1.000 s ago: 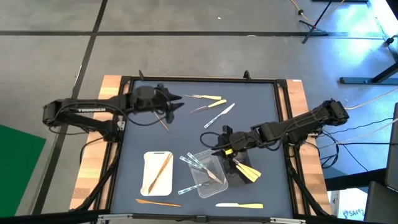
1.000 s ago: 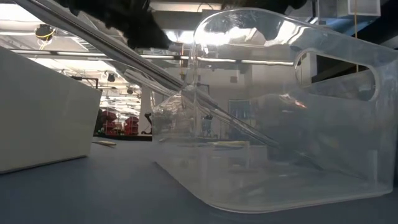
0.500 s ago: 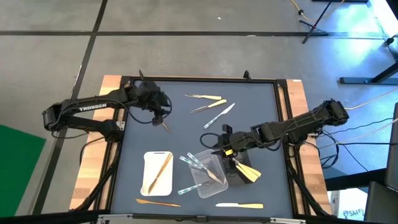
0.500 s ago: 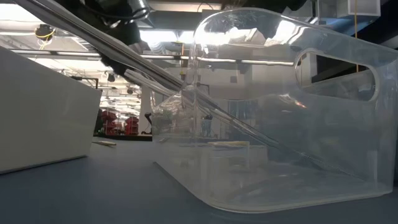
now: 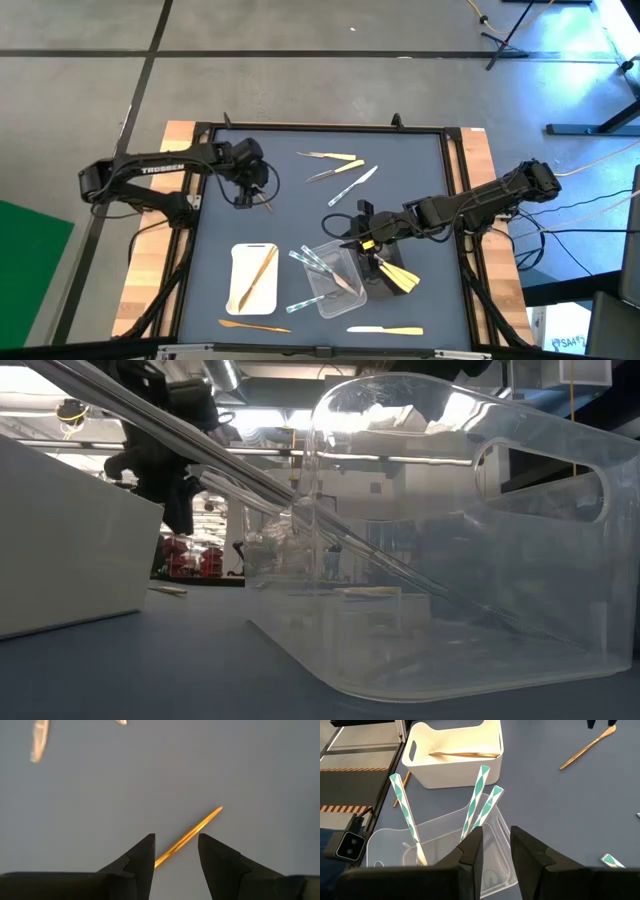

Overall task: Sort silverware by color (type)
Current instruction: Put the gold table knife into the white bin

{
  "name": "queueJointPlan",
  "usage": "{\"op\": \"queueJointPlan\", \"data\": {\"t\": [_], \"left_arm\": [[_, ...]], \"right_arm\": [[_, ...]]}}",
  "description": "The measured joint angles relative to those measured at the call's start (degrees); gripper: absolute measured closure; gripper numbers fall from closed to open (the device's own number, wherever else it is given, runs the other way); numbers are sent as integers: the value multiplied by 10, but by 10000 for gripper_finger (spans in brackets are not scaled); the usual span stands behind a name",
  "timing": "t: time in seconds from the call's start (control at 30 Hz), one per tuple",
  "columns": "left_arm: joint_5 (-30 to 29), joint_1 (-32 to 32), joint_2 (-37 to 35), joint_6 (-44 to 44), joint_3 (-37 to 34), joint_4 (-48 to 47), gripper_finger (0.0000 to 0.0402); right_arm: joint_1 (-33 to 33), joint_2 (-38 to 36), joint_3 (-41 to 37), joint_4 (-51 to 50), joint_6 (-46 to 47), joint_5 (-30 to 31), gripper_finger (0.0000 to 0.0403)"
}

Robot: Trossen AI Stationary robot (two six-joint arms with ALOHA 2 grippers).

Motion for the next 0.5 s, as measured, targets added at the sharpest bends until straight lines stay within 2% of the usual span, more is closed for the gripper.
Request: {"op": "queueJointPlan", "data": {"t": [0.5], "left_arm": [[-16, 0, 125, 55, 0, -4, 258]], "right_arm": [[0, 0, 0, 0, 0, 0, 317]]}}
